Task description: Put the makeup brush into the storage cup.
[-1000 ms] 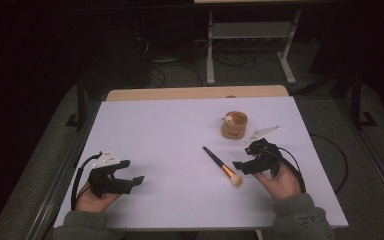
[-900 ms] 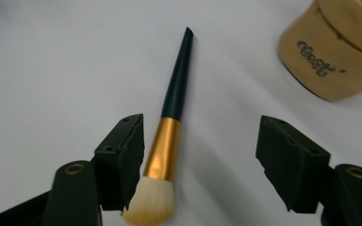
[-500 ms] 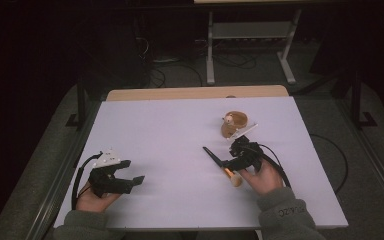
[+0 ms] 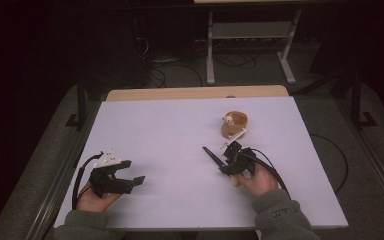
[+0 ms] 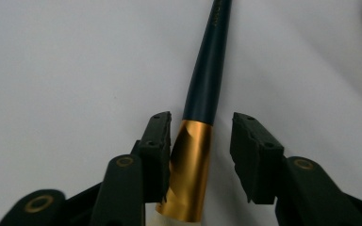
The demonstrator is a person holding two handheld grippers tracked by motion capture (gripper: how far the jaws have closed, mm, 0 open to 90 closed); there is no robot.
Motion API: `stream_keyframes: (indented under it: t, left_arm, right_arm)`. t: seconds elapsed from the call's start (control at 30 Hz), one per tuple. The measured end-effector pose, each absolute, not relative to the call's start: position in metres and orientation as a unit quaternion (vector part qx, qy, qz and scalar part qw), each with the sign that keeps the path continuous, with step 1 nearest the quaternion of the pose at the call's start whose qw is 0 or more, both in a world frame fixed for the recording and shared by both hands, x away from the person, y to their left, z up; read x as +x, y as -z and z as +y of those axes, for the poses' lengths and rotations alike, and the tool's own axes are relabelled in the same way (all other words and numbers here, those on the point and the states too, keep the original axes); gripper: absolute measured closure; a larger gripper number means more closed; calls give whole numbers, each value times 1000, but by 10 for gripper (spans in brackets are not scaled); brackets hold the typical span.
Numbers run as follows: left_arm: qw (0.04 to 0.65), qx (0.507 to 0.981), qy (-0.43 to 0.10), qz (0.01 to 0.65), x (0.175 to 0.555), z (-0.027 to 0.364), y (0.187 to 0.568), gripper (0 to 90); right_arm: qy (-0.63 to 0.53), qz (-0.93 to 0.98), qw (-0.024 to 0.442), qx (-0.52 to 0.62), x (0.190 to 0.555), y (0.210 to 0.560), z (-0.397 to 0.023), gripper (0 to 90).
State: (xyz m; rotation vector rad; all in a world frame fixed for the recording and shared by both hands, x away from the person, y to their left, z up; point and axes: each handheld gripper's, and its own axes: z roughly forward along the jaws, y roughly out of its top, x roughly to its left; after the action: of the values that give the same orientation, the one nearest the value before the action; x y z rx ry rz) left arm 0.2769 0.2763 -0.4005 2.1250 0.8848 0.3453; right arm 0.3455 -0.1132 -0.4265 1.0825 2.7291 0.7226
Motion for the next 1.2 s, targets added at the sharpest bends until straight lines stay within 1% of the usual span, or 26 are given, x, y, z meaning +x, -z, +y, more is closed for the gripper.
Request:
stream_keyframes:
  t: [0.17,0.2,0.27,0.3,0.33,0.5,0.73,1.2]
  left_arm:
    - [396,838,-136,349,277,276,400,225]
    - [396,838,-136,349,277,276,401,225]
    - [396,839,-136,348,277,276,400,225]
    - [396,839,-136,348,277,276,400,225]
    - [403,833,-134,354,276,274,401,226]
    - [395,839,-135,350,276,275,400,227]
    - [396,839,-134,349,277,275,401,228]
    - [397,838,-135,349,277,275,401,230]
  right_arm:
    - [-228,905,69,353,343,429,-110,604]
    - [-228,904,71,355,342,429,-109,637]
    - [-230,904,75,354,341,429,-108,674]
    - [-230,904,75,354,341,429,-108,674]
    - [-231,902,73,357,340,429,-108,705]
    - [-232,902,70,357,341,429,-108,709]
    - [-243,902,53,352,345,429,-113,713]
    - [-277,894,48,349,347,423,-123,714]
